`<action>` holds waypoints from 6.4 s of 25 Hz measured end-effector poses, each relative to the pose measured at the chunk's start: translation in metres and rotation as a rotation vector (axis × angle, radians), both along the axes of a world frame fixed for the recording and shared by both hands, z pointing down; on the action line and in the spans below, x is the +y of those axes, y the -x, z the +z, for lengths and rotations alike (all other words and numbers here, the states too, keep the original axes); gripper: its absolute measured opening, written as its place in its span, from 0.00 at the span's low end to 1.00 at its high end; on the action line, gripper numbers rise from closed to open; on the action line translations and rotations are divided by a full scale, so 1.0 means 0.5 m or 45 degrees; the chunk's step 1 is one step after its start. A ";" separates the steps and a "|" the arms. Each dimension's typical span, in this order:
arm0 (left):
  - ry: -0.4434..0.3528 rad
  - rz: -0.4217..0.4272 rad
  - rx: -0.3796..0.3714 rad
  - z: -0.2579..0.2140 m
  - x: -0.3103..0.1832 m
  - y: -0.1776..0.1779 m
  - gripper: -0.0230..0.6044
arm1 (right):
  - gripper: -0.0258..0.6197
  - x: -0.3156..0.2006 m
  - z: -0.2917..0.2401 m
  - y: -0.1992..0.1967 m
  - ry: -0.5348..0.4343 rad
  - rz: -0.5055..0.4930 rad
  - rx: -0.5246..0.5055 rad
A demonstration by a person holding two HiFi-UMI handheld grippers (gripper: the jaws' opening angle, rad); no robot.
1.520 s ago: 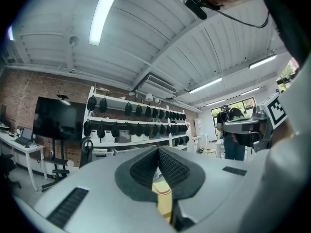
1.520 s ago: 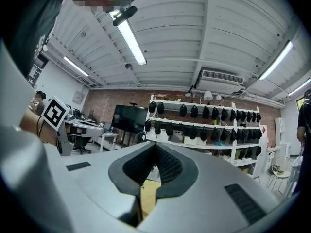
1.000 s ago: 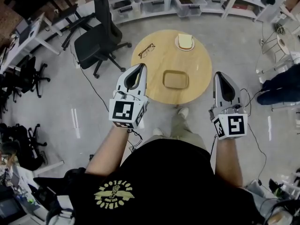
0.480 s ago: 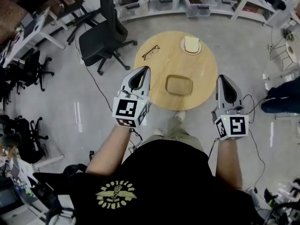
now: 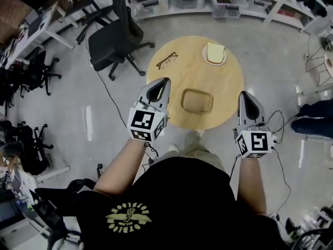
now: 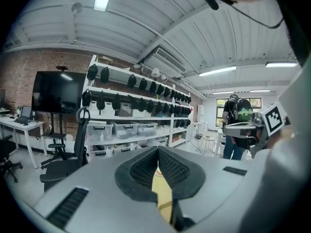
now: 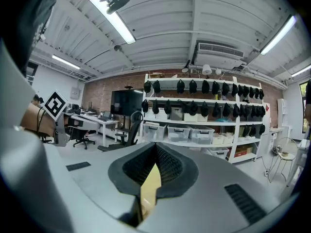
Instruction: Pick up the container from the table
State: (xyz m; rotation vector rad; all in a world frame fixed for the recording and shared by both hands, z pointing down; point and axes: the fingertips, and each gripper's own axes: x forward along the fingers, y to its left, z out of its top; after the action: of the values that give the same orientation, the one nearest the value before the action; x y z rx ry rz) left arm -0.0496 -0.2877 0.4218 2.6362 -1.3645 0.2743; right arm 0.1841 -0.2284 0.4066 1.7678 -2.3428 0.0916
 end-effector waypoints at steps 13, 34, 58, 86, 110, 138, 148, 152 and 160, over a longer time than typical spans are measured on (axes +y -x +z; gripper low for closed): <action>0.243 0.004 -0.054 0.189 -0.065 -0.039 0.07 | 0.06 -0.089 0.179 -0.006 0.225 -0.049 -0.082; 0.746 0.038 -0.130 0.547 -0.054 -0.078 0.20 | 0.18 -0.106 0.576 0.030 0.806 -0.148 -0.165; 1.007 0.031 -0.290 0.707 0.003 -0.103 0.11 | 0.19 -0.067 0.741 0.071 1.209 -0.095 -0.313; 0.630 -0.032 -0.186 0.396 0.004 -0.069 0.10 | 0.16 -0.079 0.450 0.103 0.829 -0.116 -0.212; 0.243 -0.069 -0.074 0.101 0.036 -0.016 0.10 | 0.15 -0.056 0.135 0.155 0.447 -0.136 -0.100; -0.096 -0.085 0.021 -0.136 0.094 0.035 0.09 | 0.15 0.013 -0.108 0.204 0.102 -0.124 -0.047; -0.144 -0.050 0.011 -0.170 0.118 0.022 0.10 | 0.15 0.041 -0.143 0.193 0.054 -0.107 -0.049; -0.142 -0.049 0.008 -0.168 0.123 0.021 0.10 | 0.15 0.047 -0.138 0.191 0.060 -0.108 -0.051; -0.140 -0.048 -0.001 -0.169 0.117 0.016 0.10 | 0.15 0.040 -0.134 0.186 0.070 -0.117 -0.051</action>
State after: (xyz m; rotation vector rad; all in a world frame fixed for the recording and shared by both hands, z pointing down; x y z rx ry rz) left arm -0.0574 -0.2291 0.3373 2.6949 -1.4682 0.2013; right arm 0.0909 -0.2086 0.3398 1.6453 -2.4212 0.1764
